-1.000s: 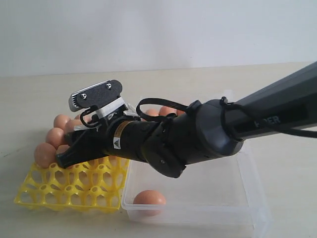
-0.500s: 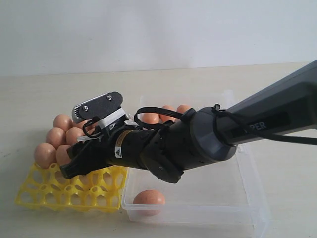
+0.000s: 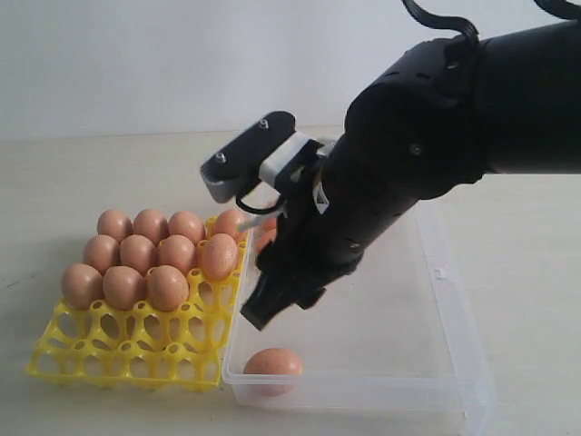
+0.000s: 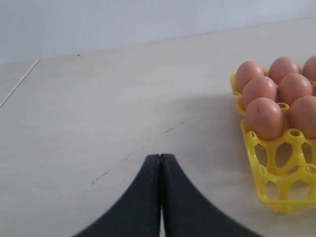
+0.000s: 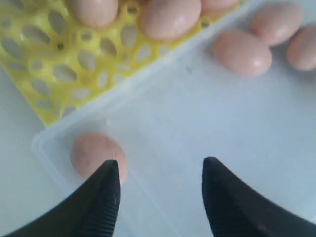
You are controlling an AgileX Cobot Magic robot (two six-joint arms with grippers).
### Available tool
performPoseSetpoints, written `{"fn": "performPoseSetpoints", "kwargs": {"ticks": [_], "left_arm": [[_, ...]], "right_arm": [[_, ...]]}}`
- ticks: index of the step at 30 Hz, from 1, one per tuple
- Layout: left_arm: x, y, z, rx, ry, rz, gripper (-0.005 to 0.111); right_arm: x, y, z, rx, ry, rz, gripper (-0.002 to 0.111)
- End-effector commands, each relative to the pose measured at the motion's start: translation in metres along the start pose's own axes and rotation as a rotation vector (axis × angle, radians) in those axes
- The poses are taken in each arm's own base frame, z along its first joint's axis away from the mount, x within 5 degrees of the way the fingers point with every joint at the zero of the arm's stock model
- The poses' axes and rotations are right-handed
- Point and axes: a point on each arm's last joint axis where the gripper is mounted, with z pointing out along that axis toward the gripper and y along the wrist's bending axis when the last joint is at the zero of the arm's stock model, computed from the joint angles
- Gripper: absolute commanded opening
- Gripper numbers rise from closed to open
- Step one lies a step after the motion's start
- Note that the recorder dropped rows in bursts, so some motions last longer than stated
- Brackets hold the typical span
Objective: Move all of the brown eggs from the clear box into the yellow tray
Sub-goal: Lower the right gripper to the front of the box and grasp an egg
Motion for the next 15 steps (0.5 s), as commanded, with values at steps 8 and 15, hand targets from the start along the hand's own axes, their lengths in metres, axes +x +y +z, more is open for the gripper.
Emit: {"fn": "performPoseSetpoints", "kwargs": {"ticks": [8, 15], "left_arm": [[-0.002, 0.0, -0.001, 0.005, -0.019, -0.005, 0.0], [-0.002, 0.0, -0.001, 0.005, -0.019, -0.005, 0.0]], "right_arm": [[0.012, 0.003, 0.018, -0.08, 0.151, -0.061, 0.049], [0.014, 0.01, 0.032, -0.159, 0.181, -0.118, 0.049]]}}
